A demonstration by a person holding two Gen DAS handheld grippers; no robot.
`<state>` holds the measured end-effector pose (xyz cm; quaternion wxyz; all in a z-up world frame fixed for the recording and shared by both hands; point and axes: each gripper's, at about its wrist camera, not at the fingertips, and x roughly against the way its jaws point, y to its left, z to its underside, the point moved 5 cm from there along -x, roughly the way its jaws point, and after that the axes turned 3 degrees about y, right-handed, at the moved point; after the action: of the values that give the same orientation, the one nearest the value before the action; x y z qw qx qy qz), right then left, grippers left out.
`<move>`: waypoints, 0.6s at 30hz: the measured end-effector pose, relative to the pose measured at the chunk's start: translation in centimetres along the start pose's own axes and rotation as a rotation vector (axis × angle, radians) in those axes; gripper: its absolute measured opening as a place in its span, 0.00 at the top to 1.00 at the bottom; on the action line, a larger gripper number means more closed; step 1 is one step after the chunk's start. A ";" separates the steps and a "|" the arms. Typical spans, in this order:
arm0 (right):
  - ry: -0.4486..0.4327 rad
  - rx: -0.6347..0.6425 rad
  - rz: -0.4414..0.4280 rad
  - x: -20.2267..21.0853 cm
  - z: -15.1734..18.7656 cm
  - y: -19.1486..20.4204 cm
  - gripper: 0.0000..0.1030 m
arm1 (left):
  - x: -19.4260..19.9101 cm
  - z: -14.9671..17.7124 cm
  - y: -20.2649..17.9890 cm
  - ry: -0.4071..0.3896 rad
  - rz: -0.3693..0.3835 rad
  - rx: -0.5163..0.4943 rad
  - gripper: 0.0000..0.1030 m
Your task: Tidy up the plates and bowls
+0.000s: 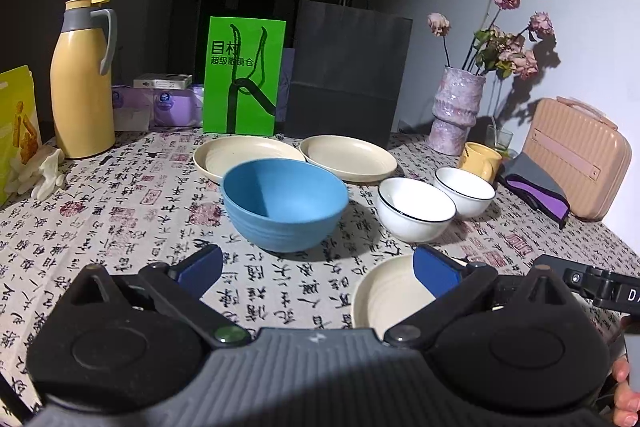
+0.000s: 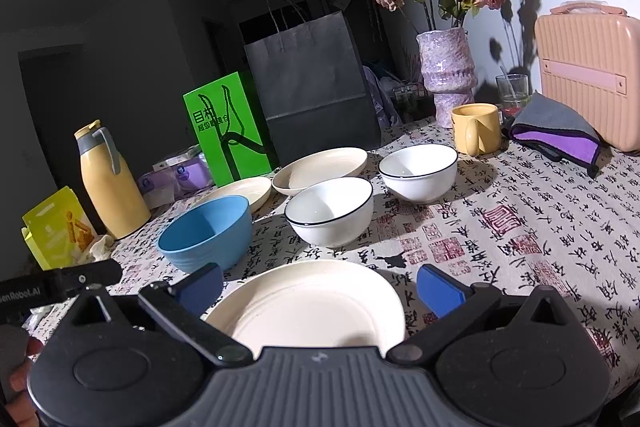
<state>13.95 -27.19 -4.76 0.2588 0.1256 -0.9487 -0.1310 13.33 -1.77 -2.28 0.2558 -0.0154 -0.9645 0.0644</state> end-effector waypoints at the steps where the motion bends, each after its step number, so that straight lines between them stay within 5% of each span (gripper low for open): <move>1: 0.002 0.001 0.000 -0.1 -0.2 0.2 0.00 | 0.0 -0.1 0.2 -0.002 0.001 0.001 0.00; 18: 0.032 0.020 -0.009 -3.5 -3.3 3.7 0.00 | -1.2 -3.9 3.5 -0.026 -0.006 0.040 0.00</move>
<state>18.00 -23.24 -2.45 0.2719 0.1347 -0.9452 -0.1206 16.26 2.04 0.00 0.2439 -0.0067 -0.9662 0.0830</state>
